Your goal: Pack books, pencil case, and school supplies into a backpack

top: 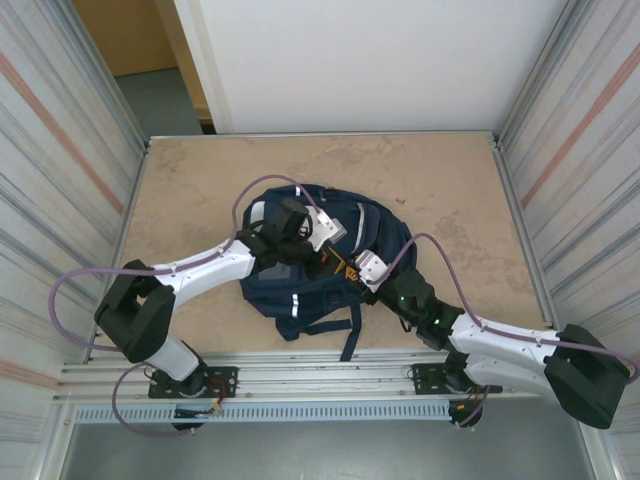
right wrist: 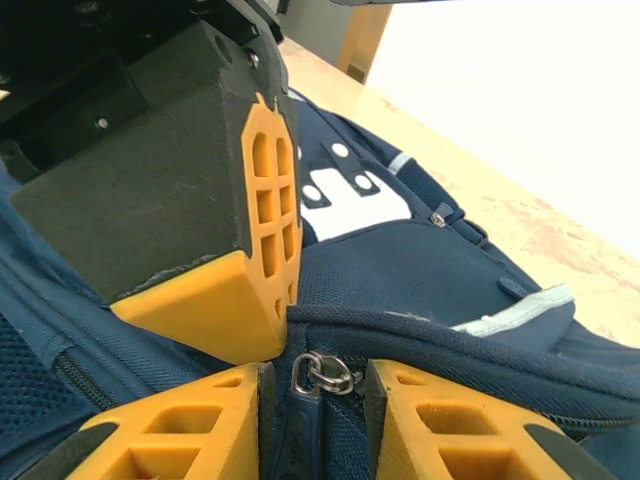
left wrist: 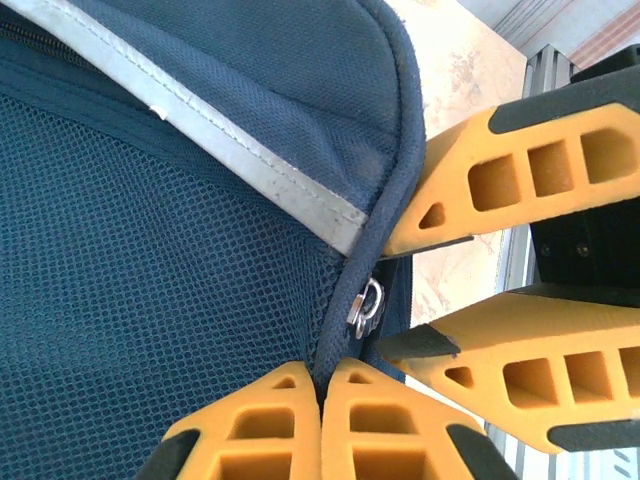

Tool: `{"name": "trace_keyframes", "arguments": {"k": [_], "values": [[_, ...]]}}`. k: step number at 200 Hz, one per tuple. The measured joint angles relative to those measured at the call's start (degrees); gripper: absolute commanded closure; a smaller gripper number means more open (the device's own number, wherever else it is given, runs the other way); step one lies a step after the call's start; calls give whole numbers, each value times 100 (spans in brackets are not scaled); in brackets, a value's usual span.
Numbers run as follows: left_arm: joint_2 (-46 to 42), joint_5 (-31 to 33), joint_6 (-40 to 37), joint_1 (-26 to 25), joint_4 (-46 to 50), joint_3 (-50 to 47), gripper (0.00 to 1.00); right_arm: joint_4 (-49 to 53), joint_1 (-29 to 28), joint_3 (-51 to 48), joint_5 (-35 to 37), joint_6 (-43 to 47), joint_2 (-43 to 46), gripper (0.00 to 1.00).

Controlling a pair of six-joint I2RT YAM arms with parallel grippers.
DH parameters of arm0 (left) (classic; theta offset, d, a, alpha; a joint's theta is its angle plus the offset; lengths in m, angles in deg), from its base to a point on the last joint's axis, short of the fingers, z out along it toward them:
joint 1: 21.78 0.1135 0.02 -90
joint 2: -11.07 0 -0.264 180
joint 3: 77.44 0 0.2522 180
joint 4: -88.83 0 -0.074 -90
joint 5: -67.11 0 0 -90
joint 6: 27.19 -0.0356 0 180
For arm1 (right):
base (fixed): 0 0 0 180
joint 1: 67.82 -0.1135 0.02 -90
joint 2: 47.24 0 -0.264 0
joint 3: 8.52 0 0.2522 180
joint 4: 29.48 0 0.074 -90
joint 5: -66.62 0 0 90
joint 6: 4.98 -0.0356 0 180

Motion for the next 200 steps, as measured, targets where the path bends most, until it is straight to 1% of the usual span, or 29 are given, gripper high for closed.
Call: {"name": "trace_keyframes", "arguments": {"k": [17, 50, 76, 101, 125, 136, 149, 162, 170, 182, 200], "values": [[-2, 0, 114, 0, -101, -46, 100, -85, -17, 0, 52, 9, -103, 66], [0, 70, 260, -57, -197, -72, 100, -310, -127, -11, 376, 7, -380, 66], [0, 210, 363, -136, -326, -81, 100, -472, -184, -20, 831, 2, -570, 68], [4, 282, 422, -149, -431, -98, 100, -643, -269, -39, 1097, 0, -678, 75], [4, 350, 420, -149, -446, -98, 100, -927, -365, -66, 1362, -37, -883, 88], [4, 391, 409, -149, -448, -98, 100, -990, -387, -66, 1414, -31, -929, 90], [4, 439, 354, -160, -442, -98, 100, -1003, -387, -66, 1414, -28, -929, 95], [4, 501, 264, -181, -422, -98, 100, -960, -387, -66, 1405, -31, -903, 97], [4, 522, 179, -186, -402, -98, 100, -898, -380, -66, 1381, -39, -866, 100], [4, 527, 31, -181, -356, -96, 100, -824, -352, -66, 1318, -72, -809, 100], [4, 540, -192, -127, -229, -46, 100, -697, -201, -66, 1027, -238, -713, 100]]}}
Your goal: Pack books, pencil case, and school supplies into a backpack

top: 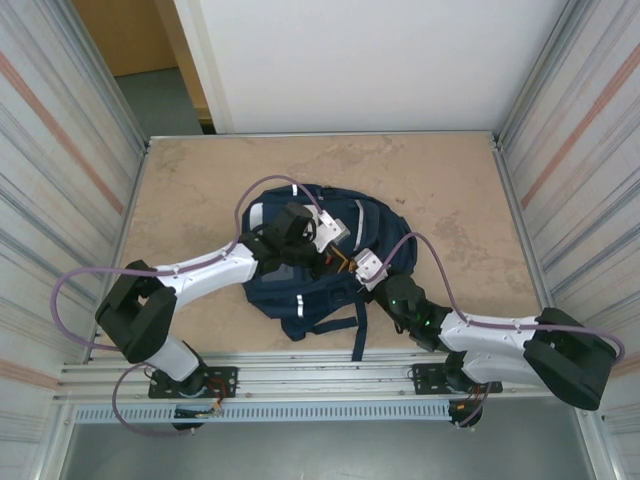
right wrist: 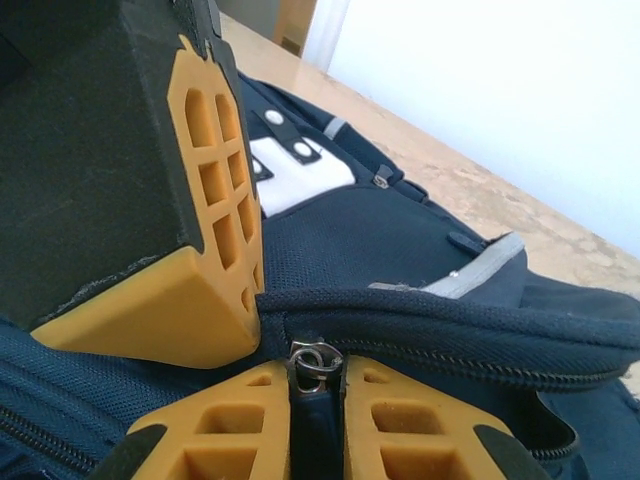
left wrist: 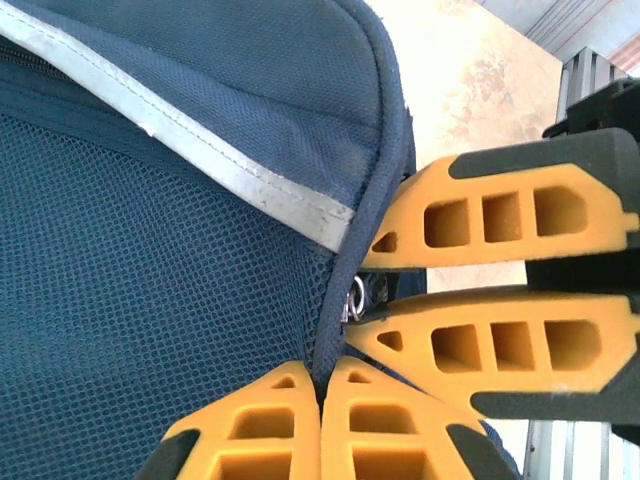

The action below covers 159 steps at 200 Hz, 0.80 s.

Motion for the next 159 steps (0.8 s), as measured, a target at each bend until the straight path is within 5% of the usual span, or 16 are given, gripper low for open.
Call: {"name": "trace_keyframes", "arguments": {"k": [111, 159], "values": [[-74, 555, -2712, 227, 1495, 424, 100, 953, 1593, 52, -1329, -1381, 608, 100], [-50, 861, -3873, 505, 1884, 555, 100, 1060, 1596, 234, -1775, -1545, 254, 100]]}}
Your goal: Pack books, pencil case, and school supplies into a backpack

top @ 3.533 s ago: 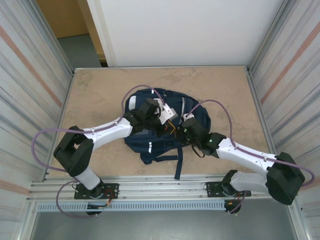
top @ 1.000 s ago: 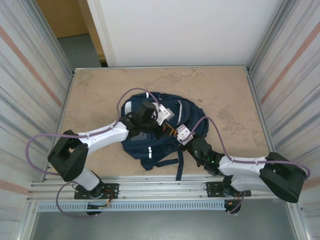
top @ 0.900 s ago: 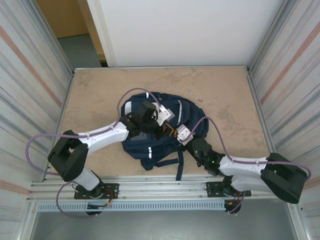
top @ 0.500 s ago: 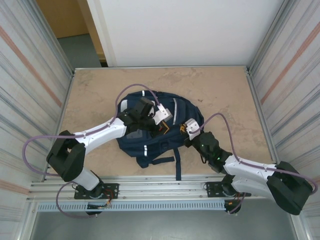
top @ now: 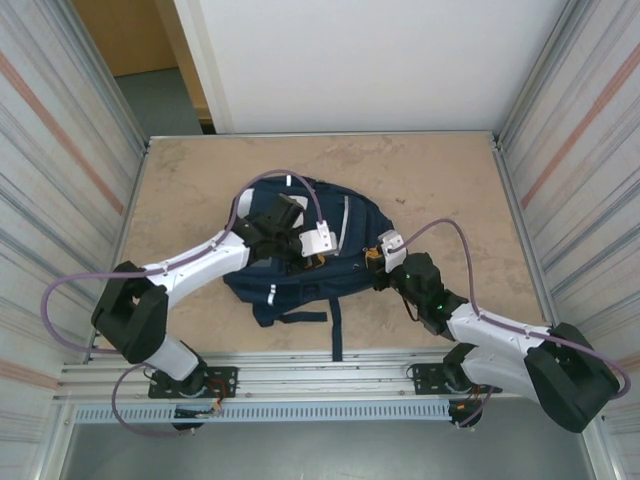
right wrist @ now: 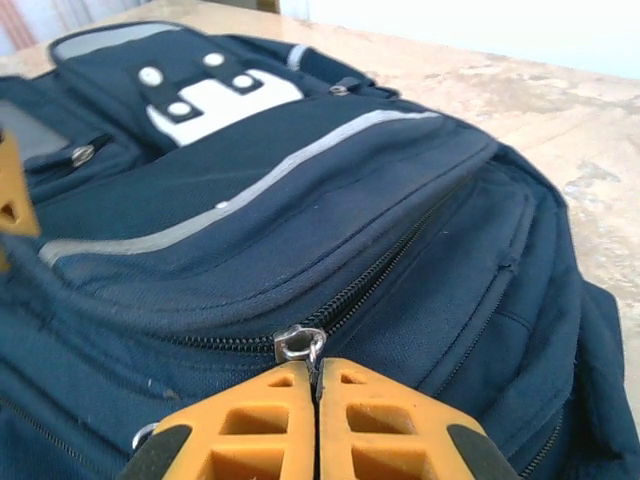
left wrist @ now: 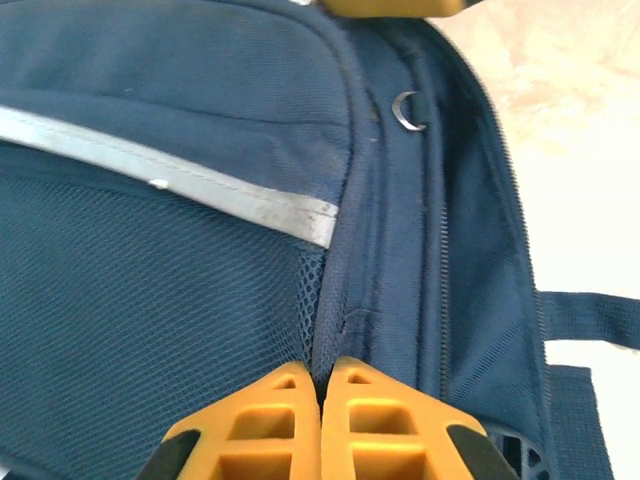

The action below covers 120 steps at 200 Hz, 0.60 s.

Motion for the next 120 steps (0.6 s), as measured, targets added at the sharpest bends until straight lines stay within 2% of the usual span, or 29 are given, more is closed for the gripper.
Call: {"name": "trace_keyframes", "arguments": {"k": [42, 56, 62, 71, 88, 106, 120], "values": [[245, 780, -590, 262, -13, 142, 100, 83, -446, 210, 28, 188, -293, 100], [330, 1025, -540, 315, -74, 188, 86, 46, -588, 291, 35, 221, -516, 100], [369, 1084, -420, 356, -39, 251, 73, 7, -647, 332, 50, 243, -614, 100], [404, 1207, -114, 479, 48, 385, 64, -46, -732, 420, 92, 267, -780, 100], [345, 1279, 662, 841, 72, 507, 59, -94, -828, 564, 170, 284, -1069, 100], [-31, 1314, 1655, 1047, -341, 146, 58, -87, -905, 697, 186, 282, -1344, 100], [-437, 1204, 2645, 1040, -470, -195, 62, -57, -975, 774, 197, 280, -1491, 100]]}}
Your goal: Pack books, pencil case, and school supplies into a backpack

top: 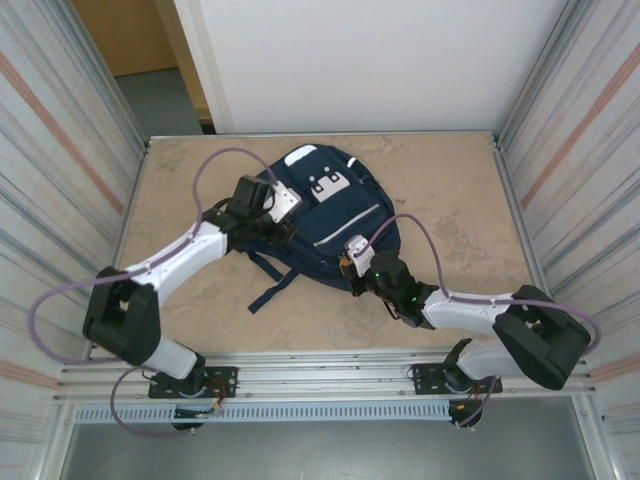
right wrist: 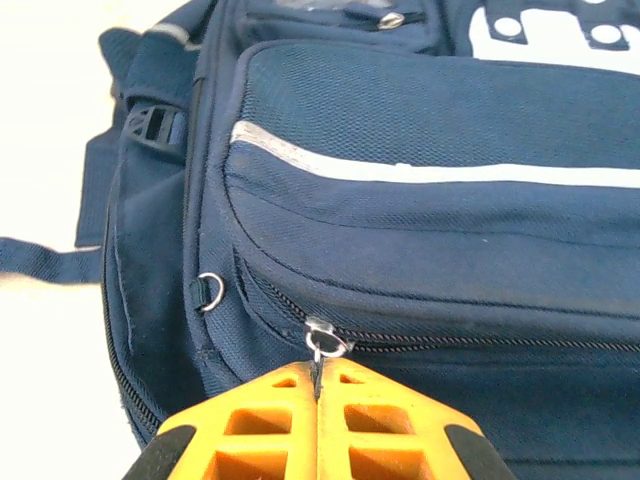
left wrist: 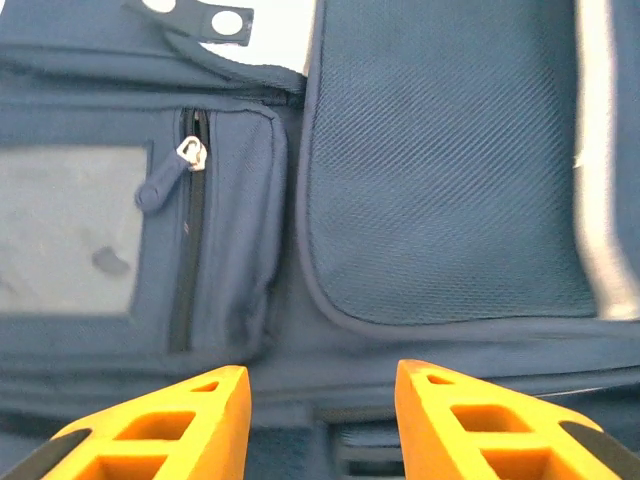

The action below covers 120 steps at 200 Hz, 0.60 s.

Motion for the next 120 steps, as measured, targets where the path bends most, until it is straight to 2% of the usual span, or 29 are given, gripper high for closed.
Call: {"name": "trace_keyframes", "arguments": {"k": [23, 57, 92, 120], "values": [[-302, -407, 1751, -46, 39, -131, 64, 59, -48, 72, -2, -7, -55, 100], [48, -1259, 4205, -262, 26, -153, 62, 101, -46, 92, -81, -26, -55, 100], [184, -1056, 5709, -1003, -11, -190, 60, 136, -74, 195, -219, -28, -55, 100], [280, -778, 6432, -1106, -109, -188, 60, 92, -184, 289, -275, -46, -105, 100]]}}
